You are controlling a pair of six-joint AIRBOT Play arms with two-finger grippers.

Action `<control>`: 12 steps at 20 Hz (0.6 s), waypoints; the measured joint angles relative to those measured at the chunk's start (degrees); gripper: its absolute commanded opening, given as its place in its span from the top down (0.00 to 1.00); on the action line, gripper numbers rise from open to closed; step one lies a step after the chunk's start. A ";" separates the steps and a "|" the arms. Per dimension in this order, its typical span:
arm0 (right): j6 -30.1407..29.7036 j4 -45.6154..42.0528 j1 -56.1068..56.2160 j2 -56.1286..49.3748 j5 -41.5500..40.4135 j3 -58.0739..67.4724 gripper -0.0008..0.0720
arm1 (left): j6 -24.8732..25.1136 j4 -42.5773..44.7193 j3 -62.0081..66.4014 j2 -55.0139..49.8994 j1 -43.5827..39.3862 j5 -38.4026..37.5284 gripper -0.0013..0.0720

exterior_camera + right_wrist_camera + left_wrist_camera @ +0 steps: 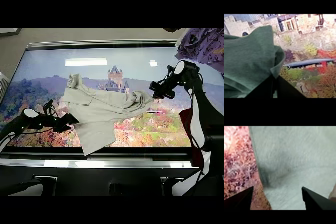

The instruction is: Fold the clothes and pants, and hang the long-sleeved shirts on hangers.

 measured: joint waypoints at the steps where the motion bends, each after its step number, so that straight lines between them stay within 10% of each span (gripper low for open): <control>1: 0.13 0.00 0.00 0.07 0.07 0.00 0.94 | 0.07 -0.11 -0.02 -0.04 0.42 0.42 0.00; 6: 0.15 -0.17 0.00 0.24 0.13 0.00 0.94 | 1.05 -4.85 -0.02 -2.89 -0.15 2.95 0.03; 9: 0.15 -0.17 0.00 0.42 0.13 0.00 0.94 | 1.88 -6.62 -0.07 -5.33 -1.64 3.76 0.89; 12: 0.15 -0.17 0.00 1.11 0.15 0.00 0.95 | 2.23 -6.67 0.46 -6.14 -2.36 4.07 0.95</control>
